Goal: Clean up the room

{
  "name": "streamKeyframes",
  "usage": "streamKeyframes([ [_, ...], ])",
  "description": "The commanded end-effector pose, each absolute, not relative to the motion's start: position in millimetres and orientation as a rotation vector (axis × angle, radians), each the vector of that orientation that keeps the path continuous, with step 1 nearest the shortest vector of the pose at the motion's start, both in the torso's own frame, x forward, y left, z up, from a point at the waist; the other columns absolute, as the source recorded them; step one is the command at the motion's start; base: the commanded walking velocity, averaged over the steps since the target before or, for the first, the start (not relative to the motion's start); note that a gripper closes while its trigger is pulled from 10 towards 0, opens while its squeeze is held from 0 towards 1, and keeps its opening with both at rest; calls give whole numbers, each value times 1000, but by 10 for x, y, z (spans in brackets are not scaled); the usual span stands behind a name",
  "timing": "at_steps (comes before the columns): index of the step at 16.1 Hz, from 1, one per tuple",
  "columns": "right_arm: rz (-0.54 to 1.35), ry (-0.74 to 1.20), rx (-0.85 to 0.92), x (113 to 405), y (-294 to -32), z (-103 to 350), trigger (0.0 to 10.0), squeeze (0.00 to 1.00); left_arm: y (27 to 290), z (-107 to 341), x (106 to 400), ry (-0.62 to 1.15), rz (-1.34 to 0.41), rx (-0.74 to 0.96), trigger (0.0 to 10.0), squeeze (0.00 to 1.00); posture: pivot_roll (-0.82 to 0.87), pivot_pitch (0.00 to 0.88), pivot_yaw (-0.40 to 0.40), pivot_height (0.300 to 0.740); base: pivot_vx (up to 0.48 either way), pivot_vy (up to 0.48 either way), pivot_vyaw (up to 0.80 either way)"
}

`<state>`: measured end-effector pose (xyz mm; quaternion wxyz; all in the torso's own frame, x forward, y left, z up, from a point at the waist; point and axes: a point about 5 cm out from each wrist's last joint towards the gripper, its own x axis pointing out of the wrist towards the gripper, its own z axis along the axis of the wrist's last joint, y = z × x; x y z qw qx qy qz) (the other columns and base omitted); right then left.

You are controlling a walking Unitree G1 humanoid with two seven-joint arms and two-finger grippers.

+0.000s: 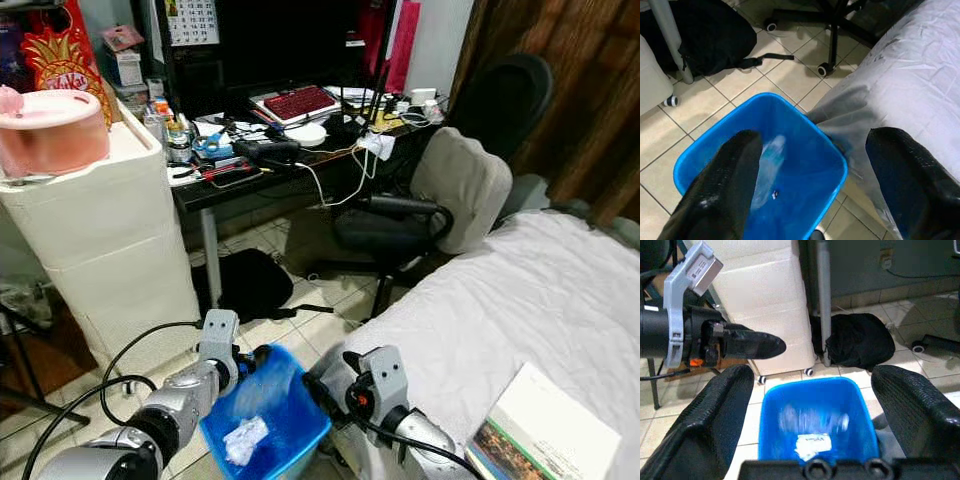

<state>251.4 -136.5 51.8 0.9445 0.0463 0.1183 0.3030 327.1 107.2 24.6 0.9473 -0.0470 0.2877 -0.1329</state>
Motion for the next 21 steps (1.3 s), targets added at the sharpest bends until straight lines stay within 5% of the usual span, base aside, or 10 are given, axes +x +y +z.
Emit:
streamKeyframes([
  [1, 610, 240, 92, 2530, -1372, 535, 10000, 0, 1089, 214, 3244, 597, -272, -94, 10000, 0, -47, 58, -55, 740, 0, 0, 0],
  [3, 585, 227, 99, 2556, -1392, 547, 10000, 0, 1183, 218, 3225, 525, -305, -56, 10000, 0, -29, 47, -43, 740, 0, 0, 0],
  [9, 199, -9, 73, 2781, -1722, 840, 10000, 0, 1799, 930, 2668, -145, -106, 182, 10000, 0, 107, 0, -59, 740, 0, 0, 0],
  [14, 150, 11, 45, 2838, -1743, 708, 10000, 0, 1469, 968, 2616, -139, -189, 182, 10000, 0, 93, 0, -63, 740, 0, -232, -158],
  [21, 192, 24, 37, 2812, -1721, 643, 10000, 0, 1409, 868, 2738, -55, -229, 199, 10000, 0, 58, 0, -43, 740, 0, -122, -788],
])
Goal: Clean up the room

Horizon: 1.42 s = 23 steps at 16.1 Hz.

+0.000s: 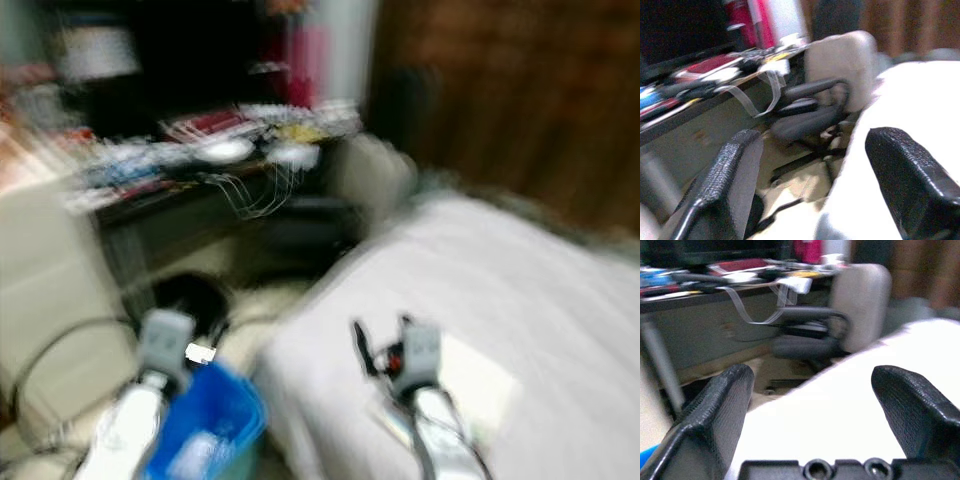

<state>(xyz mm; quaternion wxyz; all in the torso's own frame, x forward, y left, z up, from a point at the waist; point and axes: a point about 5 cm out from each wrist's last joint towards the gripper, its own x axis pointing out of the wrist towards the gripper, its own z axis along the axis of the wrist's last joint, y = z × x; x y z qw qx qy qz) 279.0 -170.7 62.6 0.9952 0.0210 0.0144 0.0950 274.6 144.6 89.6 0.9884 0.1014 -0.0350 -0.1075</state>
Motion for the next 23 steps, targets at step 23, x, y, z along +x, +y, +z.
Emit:
streamKeyframes([
  [23, 199, 2, 121, 2630, -1755, 677, 10000, 0, 1754, 804, 2501, -45, -97, 118, 10000, 0, 64, 0, -48, 740, 0, 83, -445],
])
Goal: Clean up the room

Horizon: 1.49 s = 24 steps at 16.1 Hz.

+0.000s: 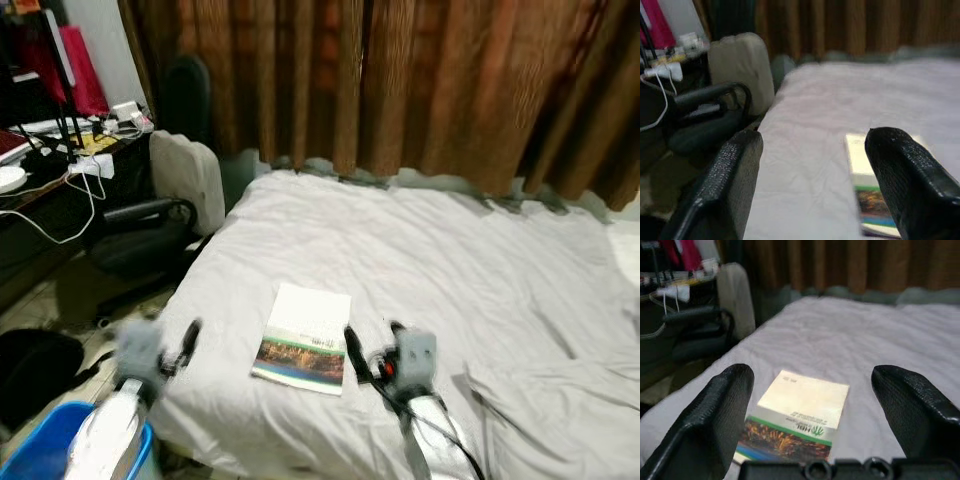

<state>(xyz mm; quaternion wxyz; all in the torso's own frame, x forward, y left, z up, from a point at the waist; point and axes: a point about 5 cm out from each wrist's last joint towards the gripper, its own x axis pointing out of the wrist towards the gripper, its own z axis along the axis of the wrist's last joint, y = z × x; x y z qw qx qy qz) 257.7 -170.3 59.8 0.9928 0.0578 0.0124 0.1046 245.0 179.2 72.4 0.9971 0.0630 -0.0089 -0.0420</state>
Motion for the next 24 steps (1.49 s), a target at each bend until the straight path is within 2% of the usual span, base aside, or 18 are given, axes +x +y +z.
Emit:
streamKeyframes([
  [1, 208, 31, 118, 2458, -1800, 636, 10000, 0, 1670, 836, 2328, -46, -141, 94, 10000, 0, 72, 0, -56, 740, 0, 0, 0],
  [3, 217, 69, 110, 2348, -1815, 549, 10000, 0, 1600, 829, 2308, -38, -197, 87, 10000, 0, 83, 0, -65, 740, 0, 0, 0],
  [5, 238, 90, 92, 2497, -1716, 518, 10000, 0, 1582, 800, 2488, -19, -241, 81, 10000, 0, 89, 0, -64, 740, 0, 126, -800],
  [7, 248, 82, 88, 2566, -1678, 575, 10000, 0, 1602, 828, 2516, -4, -243, 100, 10000, 0, 90, 0, -60, 740, 0, 442, -800],
  [9, 269, 67, 71, 2655, -1659, 618, 10000, 0, 1672, 803, 2579, 35, -189, 172, 10000, 0, 90, 0, -55, 740, 0, 221, 0],
  [10, 270, 67, 75, 2706, -1656, 621, 10000, 0, 1640, 816, 2597, 30, -218, 111, 10000, 0, 90, 0, -50, 740, 0, 0, 0],
  [24, 348, 110, 122, 2757, -1517, 551, 10000, 0, 1513, 852, 2787, 28, -203, 132, 10000, 0, 68, 0, -34, 740, 456, 0, 0],
])
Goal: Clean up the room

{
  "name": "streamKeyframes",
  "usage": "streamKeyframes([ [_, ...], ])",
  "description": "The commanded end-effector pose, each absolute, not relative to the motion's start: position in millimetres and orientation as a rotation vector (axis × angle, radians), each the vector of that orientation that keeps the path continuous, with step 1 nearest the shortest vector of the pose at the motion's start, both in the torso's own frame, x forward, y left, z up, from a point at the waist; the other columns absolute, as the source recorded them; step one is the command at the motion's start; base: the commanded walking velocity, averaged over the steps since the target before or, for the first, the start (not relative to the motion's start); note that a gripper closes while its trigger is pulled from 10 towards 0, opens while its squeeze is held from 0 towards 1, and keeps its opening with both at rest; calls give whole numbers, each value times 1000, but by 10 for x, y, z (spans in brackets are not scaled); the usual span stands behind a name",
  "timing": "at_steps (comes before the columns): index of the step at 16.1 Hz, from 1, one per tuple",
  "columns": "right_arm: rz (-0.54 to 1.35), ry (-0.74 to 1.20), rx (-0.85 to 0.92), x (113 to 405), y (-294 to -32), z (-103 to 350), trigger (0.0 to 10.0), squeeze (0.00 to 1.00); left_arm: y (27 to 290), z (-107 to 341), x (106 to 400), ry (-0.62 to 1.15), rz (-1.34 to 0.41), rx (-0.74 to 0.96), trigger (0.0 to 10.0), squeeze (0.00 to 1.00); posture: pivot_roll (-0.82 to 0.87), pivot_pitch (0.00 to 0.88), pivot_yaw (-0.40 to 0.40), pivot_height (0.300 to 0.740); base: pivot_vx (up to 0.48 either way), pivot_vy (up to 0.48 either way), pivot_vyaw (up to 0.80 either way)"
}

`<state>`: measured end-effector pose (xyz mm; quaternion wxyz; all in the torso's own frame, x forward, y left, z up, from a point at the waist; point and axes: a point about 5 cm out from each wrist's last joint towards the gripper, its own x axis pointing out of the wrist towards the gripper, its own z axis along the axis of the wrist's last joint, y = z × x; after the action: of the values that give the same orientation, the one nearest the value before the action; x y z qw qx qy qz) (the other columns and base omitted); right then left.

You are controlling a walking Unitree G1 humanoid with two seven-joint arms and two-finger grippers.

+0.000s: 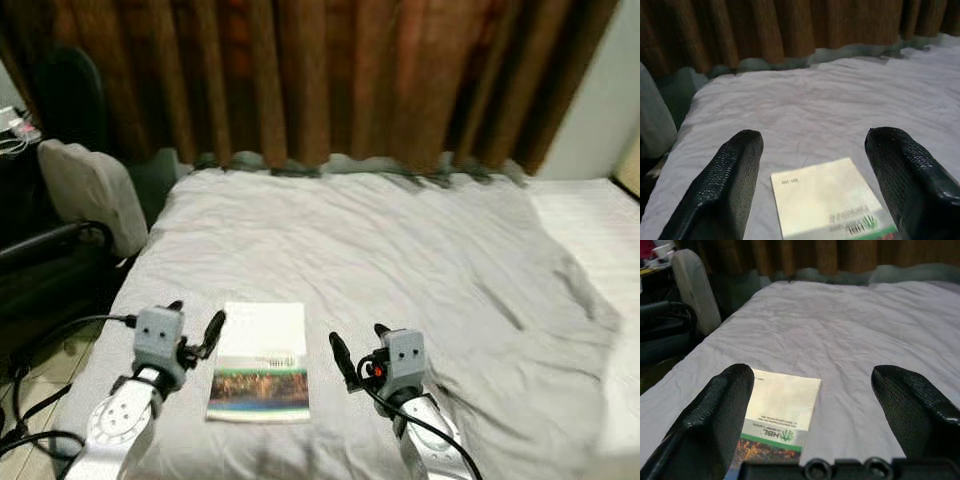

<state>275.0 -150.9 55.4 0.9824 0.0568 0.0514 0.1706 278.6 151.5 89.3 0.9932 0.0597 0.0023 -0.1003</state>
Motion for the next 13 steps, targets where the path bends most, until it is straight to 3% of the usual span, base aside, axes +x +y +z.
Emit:
streamKeyframes([
  [1, 361, 120, 134, 2755, -1504, 545, 10000, 0, 1512, 855, 2791, 26, -195, 129, 10000, 0, 67, 0, -34, 740, 0, 0, 0],
  [3, 467, 234, 163, 2749, -1413, 454, 10000, 0, 1529, 868, 2815, 32, -170, 145, 10000, 0, 77, 4, -43, 740, 0, 0, 0],
  [8, 447, 196, 133, 2831, -1490, 557, 10000, 0, 1748, 722, 2991, 149, -117, 220, 10000, 0, 95, 46, -77, 740, 0, 0, 0],
  [11, 460, 189, 116, 2663, -1492, 620, 10000, 0, 1904, 625, 3250, 244, -65, 119, 10000, 0, 10, 173, -117, 740, 0, 0, 0],
  [13, 468, 174, 100, 2493, -1478, 714, 10000, 0, 1972, 799, 3403, 174, -15, 164, 10000, 0, -85, 279, -145, 740, 0, 0, 0],
])
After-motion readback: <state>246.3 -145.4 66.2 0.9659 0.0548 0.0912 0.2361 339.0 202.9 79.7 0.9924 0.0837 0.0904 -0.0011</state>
